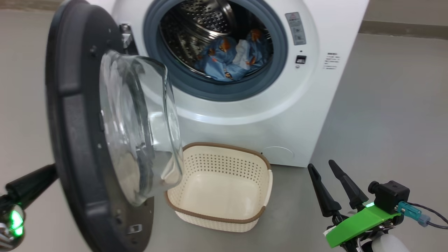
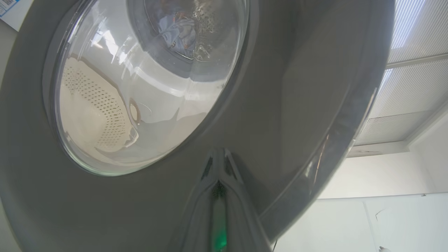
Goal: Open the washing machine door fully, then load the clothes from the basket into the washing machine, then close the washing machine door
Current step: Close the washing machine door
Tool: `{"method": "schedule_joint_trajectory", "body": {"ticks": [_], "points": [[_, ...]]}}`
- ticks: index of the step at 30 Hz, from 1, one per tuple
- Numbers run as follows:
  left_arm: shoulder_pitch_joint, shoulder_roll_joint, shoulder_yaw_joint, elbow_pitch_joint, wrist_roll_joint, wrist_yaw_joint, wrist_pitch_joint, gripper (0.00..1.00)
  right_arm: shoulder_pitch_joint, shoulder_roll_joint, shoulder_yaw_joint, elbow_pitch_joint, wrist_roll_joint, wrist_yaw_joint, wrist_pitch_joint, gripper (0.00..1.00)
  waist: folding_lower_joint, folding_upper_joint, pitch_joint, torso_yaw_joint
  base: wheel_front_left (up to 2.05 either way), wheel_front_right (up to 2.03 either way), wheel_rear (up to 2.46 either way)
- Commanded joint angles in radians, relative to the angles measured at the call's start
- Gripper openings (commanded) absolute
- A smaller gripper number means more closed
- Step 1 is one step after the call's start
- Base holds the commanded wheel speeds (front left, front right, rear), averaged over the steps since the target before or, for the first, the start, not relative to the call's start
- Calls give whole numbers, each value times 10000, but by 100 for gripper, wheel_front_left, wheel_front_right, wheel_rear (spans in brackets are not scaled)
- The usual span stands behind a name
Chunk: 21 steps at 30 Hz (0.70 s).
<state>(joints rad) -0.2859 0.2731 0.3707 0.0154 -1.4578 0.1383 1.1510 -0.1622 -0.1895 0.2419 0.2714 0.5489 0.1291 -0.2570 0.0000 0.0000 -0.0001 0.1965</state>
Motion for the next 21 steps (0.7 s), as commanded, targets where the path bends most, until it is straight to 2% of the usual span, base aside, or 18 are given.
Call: {"method": "schedule_joint_trajectory", "body": {"ticks": [1, 13, 21], "points": [[-234, 176, 173, -522, -151, 47, 67, 0, -90, -31, 150, -274, 19, 16, -48, 100, 0, 0, 29, -232, 0, 0, 0], [-166, -612, -98, -1376, -317, 388, -110, 0, -170, -56, 173, -316, -49, 16, -48, 100, 0, 0, 254, -1801, 0, 0, 0], [-486, -992, -274, -1613, -100, 398, -576, 0, -240, -92, 201, -335, -57, 16, -48, 100, 0, 0, 381, -2877, 0, 0, 0]]}}
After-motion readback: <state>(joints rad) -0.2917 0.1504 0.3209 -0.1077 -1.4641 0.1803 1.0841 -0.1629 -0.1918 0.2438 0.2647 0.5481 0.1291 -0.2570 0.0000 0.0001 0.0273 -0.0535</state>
